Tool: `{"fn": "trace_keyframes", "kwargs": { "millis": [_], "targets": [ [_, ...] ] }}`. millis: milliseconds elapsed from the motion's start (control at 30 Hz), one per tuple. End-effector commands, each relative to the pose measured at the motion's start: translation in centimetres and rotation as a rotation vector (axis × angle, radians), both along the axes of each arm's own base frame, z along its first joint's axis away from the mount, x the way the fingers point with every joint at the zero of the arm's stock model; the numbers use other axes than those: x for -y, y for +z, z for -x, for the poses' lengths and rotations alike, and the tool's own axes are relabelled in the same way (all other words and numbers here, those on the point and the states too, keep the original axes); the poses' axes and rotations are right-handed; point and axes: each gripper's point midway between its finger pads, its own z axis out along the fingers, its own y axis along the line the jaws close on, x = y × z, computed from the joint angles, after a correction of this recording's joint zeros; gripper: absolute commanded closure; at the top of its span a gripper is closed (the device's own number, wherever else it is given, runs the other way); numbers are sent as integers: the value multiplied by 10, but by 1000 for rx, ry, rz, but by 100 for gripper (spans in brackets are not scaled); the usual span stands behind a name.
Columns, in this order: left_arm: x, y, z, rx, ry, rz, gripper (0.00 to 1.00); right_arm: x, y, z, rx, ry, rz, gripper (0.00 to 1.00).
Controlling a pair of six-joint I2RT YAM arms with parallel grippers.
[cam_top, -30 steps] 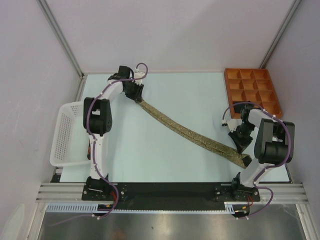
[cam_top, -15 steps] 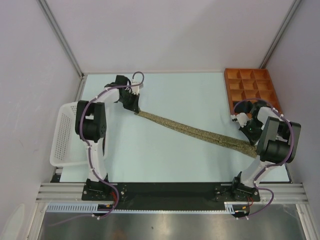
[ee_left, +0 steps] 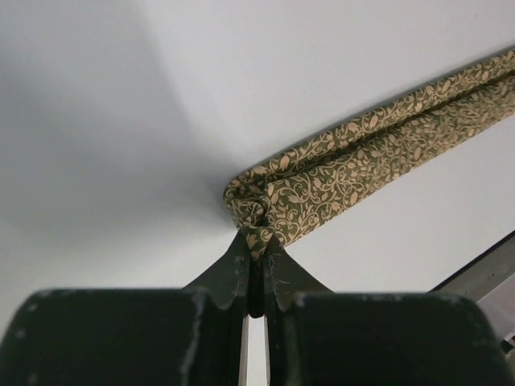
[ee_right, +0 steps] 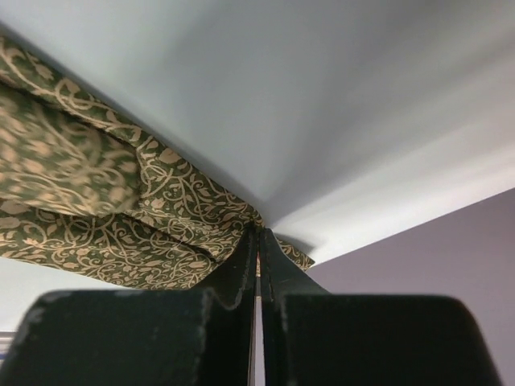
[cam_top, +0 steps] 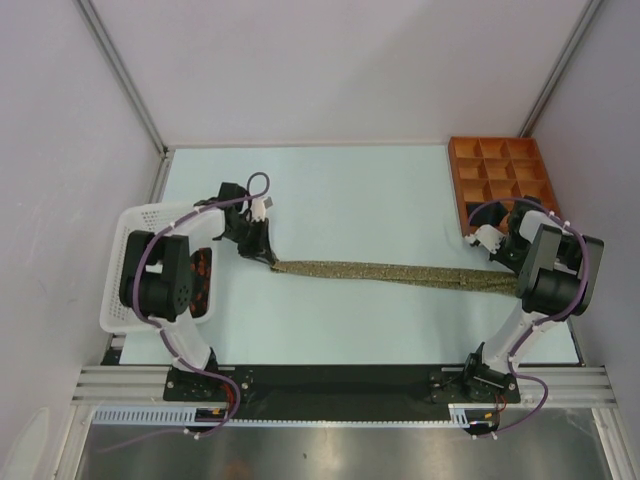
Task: Roll the ties
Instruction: Flatten out the tie at the center of the board.
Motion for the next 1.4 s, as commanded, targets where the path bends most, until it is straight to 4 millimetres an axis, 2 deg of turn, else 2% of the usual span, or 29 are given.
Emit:
{"fn": "trace_keyframes", "kwargs": {
  "millis": [0, 33, 67, 100, 133, 167, 200, 233, 300, 333, 400, 433, 467, 500, 567, 600, 633, 667, 700, 733, 767, 800, 867, 900, 933, 1033, 1233, 1333, 1367],
  "targets": [
    [4, 26, 6, 63, 26, 37, 97, 18, 8, -24, 41, 98, 53, 100],
    [6, 28, 9, 65, 25, 50, 86, 15, 9, -25, 42, 103, 38, 100],
    [7, 31, 8, 77, 26, 63, 74, 11, 9, -23, 35, 102, 31, 94],
    [10, 33, 4, 103, 27, 81, 62, 4, 13, -26, 41, 110, 29, 81],
    [12, 36, 5, 115, 29, 96, 44, -1, 18, -25, 45, 88, 8, 74],
    [14, 40, 3, 132, 26, 117, 39, -7, 23, -25, 48, 81, -15, 68],
    [16, 45, -1, 164, 20, 140, 30, -14, 35, -28, 69, 77, -36, 58],
    [15, 51, -2, 202, 15, 146, 24, -27, 41, -22, 59, 72, -104, 53],
    [15, 65, -10, 307, -44, 151, 15, -37, 66, -30, 119, 57, -139, 44],
    [20, 79, -11, 360, -97, 182, 14, -53, 79, -26, 140, 71, -203, 41],
    [23, 89, -9, 472, -269, 178, 8, -70, 92, -26, 167, 74, -257, 36],
    [30, 101, -9, 526, -353, 201, 7, -92, 99, -26, 171, 115, -289, 36],
    [31, 99, -4, 577, -477, 166, 6, -103, 97, -24, 168, 102, -307, 35],
    [42, 98, 4, 606, -578, 156, 5, -117, 98, -25, 167, 116, -323, 36],
    [46, 87, 13, 651, -769, 81, 4, -155, 94, -30, 149, 149, -391, 36],
    [59, 83, 23, 664, -862, 75, 3, -167, 95, -33, 152, 112, -416, 38],
    [62, 76, 29, 672, -925, 59, 0, -190, 94, -36, 143, 135, -461, 39],
    [64, 70, 26, 725, -1005, -3, 0, -204, 87, -38, 112, 130, -491, 40],
    [76, 66, 32, 753, -1070, -18, 1, -217, 90, -44, 114, 85, -523, 43],
    [78, 55, 35, 757, -1103, -44, 0, -233, 90, -47, 101, 82, -572, 44],
    [81, 53, 25, 808, -1137, -95, 1, -250, 84, -47, 68, 75, -600, 44],
    [88, 41, 28, 797, -1178, -104, 0, -261, 82, -50, 57, 57, -624, 44],
    [97, 37, 20, 811, -1198, -116, 0, -290, 86, -59, 56, 24, -695, 46],
    [103, 26, 20, 788, -1212, -112, 1, -301, 77, -62, 28, 7, -719, 46],
    [108, 29, 14, 799, -1213, -112, 1, -310, 78, -67, 25, -17, -740, 46],
    [120, 17, 11, 774, -1238, -103, 2, -336, 61, -72, -29, -46, -791, 47],
    [127, 0, 3, 740, -1263, -140, 10, -372, 44, -82, -82, -74, -836, 47],
    [125, -8, -2, 724, -1262, -162, 25, -386, 33, -77, -116, -59, -841, 46],
    [125, -10, -1, 719, -1264, -162, 36, -389, 31, -76, -123, -56, -841, 46]
  ]
}}
